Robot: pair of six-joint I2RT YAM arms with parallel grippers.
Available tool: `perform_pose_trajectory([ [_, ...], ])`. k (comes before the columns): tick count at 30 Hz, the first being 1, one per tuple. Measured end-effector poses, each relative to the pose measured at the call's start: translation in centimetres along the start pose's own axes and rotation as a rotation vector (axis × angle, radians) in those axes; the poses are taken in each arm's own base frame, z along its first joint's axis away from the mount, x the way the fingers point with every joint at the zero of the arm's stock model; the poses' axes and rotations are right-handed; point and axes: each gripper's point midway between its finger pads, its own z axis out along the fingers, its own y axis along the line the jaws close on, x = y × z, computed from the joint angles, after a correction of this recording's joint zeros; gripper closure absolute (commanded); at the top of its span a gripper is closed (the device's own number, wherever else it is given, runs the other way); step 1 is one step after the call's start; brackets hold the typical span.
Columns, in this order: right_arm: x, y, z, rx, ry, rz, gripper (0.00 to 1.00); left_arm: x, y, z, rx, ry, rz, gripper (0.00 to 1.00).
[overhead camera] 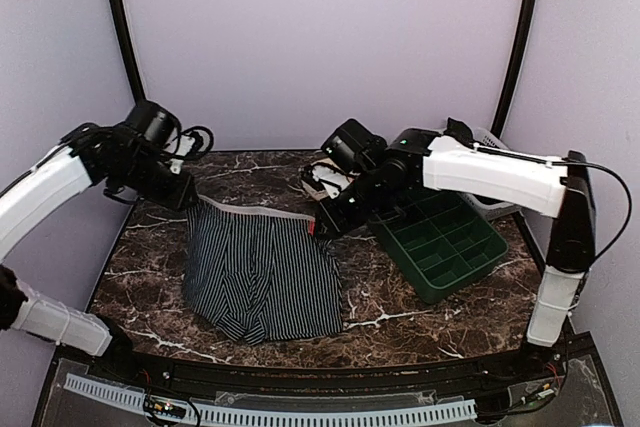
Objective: Roll the underwear
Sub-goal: Flatten out the underwear at the center of the board, then rotate the underwear at the center of the board.
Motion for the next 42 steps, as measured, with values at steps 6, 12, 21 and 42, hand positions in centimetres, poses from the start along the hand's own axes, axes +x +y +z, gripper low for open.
perform_pose_trajectory([
  [6,-3.2,-7.4,6.2,0.179,0.057,0.098,0.46,-2.4,4.6,12.1,-0.257,0.209,0.016,0.32],
  [12,-3.1,-6.7,5.6,0.149,0.038,0.092,0.5,-3.6,6.0,12.8,-0.286,0.187,-0.04,0.39],
  [21,2.1,-3.5,7.1,-0.069,0.143,0.079,0.7,7.4,-3.4,11.2,0.043,0.275,-0.072,0.61],
  [42,9.6,-4.0,13.6,-0.088,0.329,-0.014,0.9,12.9,-1.3,19.2,-0.065,0.53,-0.24,0.81],
])
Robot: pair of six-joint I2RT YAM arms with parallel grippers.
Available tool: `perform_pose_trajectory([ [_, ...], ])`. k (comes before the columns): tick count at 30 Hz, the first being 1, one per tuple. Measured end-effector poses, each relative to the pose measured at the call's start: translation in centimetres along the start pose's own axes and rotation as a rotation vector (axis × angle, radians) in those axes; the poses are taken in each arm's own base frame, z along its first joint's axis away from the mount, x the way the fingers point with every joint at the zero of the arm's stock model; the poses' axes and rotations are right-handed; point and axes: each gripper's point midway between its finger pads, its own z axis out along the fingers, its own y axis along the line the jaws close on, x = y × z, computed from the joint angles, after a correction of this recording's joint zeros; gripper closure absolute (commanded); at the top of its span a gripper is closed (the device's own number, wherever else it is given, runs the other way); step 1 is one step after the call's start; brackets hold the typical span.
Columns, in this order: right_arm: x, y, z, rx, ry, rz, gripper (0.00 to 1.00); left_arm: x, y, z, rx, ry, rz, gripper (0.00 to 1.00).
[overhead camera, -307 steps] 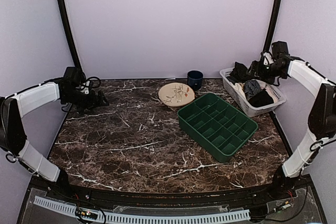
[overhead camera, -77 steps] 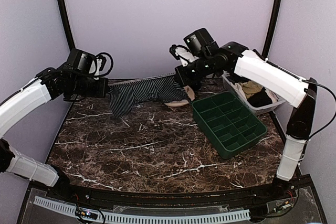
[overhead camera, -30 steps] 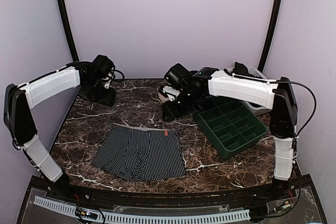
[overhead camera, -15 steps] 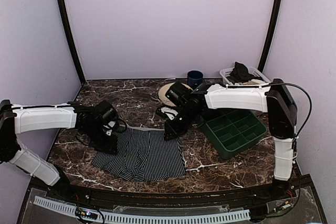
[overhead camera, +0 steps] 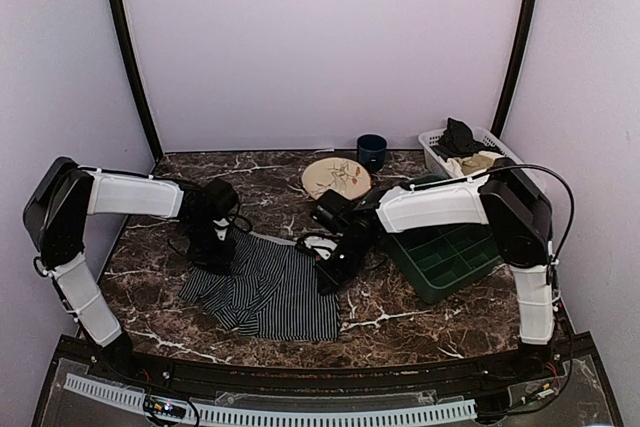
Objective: Roll the underwear
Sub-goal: Rotate the underwear at the center of the board.
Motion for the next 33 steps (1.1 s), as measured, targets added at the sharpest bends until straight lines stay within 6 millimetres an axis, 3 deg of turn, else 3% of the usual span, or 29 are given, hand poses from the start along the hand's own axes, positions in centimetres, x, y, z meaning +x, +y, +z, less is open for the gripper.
perform_pose_trajectory([
  [4,0.5,3.6,1.2,-0.032,-0.003,-0.064,0.89,-5.0,-0.1,0.3,-0.02,-0.038,0.042,0.78],
  [7,1.5,7.7,2.4,-0.079,0.026,-0.112,0.88,-9.3,-1.1,0.5,-0.018,-0.088,0.105,0.69],
  [10,1.0,11.3,3.1,-0.129,0.031,-0.15,0.85,-12.5,-2.5,0.2,0.009,-0.143,0.163,0.58],
  [13,0.1,11.8,2.1,-0.149,0.002,-0.135,0.82,-13.9,-3.7,-1.4,0.055,-0.195,0.205,0.54],
  [17,-2.3,8.2,-1.1,-0.14,-0.094,-0.043,0.81,-13.8,-4.6,-4.5,0.118,-0.254,0.224,0.54],
  [21,-4.8,3.7,-3.5,-0.103,-0.175,0.027,0.83,-11.6,-4.5,-7.0,0.168,-0.288,0.217,0.51],
  [26,-4.8,2.9,-1.8,-0.093,-0.149,0.008,0.84,-8.7,-3.9,-6.6,0.197,-0.258,0.183,0.44],
  [29,-3.2,3.2,0.0,-0.098,-0.097,-0.004,0.85,-7.2,-3.4,-5.5,0.201,-0.216,0.159,0.41],
  [33,-0.6,4.1,1.6,-0.124,-0.045,-0.021,0.85,-6.8,-3.0,-5.1,0.221,-0.2,0.131,0.39],
])
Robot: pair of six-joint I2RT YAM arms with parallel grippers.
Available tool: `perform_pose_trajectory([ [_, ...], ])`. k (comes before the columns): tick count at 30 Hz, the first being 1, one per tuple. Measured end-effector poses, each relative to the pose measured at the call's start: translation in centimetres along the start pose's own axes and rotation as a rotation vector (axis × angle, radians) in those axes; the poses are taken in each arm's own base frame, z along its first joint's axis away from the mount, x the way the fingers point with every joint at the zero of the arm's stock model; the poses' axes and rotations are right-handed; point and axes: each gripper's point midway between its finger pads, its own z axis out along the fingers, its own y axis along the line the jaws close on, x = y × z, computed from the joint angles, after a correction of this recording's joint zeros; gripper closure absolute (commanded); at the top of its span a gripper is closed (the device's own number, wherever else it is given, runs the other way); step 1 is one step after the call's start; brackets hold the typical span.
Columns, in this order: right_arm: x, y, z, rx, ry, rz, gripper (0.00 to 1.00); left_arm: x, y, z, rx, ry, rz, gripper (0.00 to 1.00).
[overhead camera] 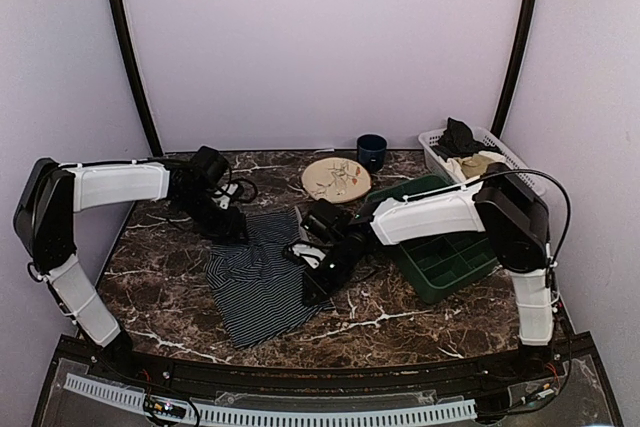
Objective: Roll the underwear
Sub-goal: Rotate the underwear at the center of the board, then pick up the underwear from the center of the board.
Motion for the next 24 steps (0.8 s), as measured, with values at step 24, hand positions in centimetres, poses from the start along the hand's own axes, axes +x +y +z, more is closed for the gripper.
perform_pose_trajectory([
  [24,-13.0,-8.9,-15.7,0.21,-0.345,0.043,0.56,-6.2,1.6,-3.5,0.229,-0.13,-0.04,0.4],
])
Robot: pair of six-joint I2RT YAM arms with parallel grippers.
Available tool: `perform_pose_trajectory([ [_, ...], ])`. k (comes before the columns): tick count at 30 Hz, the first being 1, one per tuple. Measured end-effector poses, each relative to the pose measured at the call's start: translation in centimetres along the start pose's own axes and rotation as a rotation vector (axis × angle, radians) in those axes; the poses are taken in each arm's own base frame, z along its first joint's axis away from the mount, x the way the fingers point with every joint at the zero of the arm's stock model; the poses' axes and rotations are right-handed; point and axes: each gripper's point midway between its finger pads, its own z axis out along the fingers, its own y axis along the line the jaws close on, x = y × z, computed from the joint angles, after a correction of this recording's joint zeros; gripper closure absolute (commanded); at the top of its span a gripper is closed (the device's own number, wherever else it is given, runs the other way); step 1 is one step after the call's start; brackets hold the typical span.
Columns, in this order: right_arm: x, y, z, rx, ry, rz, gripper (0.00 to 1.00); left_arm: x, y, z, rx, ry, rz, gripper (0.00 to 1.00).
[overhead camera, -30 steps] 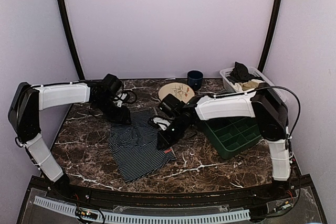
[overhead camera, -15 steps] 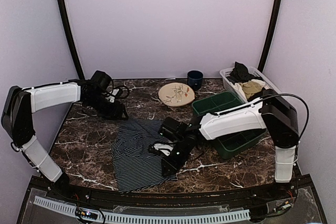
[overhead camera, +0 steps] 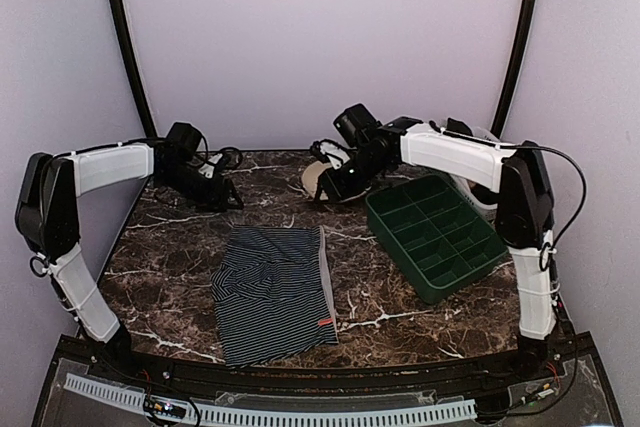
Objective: Roll the underwear
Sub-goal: Pick up the underwear from the center of the board.
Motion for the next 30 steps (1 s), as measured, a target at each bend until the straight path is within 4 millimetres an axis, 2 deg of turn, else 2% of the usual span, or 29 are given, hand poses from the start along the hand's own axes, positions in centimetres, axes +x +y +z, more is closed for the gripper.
perform_pose_trajectory([
  [3,0.2,-1.4,2.1,0.025,0.039,0.012,0.55,-0.4,0.1,0.7,0.009,0.012,-0.001,0.4],
  [7,2.6,-2.8,5.9,0.037,0.127,0.041,0.55,-0.2,0.2,1.0,0.01,0.023,-0.006,0.4],
  [12,5.1,-3.9,8.7,0.05,0.2,0.068,0.55,-0.1,0.4,1.2,0.005,0.027,-0.005,0.4],
  [15,5.4,-4.3,9.1,0.061,0.209,0.076,0.54,0.1,0.7,1.4,-0.001,0.04,-0.007,0.4],
  [21,4.8,-4.4,9.7,0.061,0.179,0.094,0.53,0.3,0.9,1.4,-0.02,0.052,-0.002,0.4],
  [27,4.0,-4.0,10.5,0.028,0.142,0.131,0.6,-0.3,1.0,0.8,-0.017,0.041,0.002,0.41],
  [30,3.5,-3.7,10.9,0.006,0.121,0.155,0.7,-0.6,1.2,0.5,-0.002,0.029,-0.008,0.41],
])
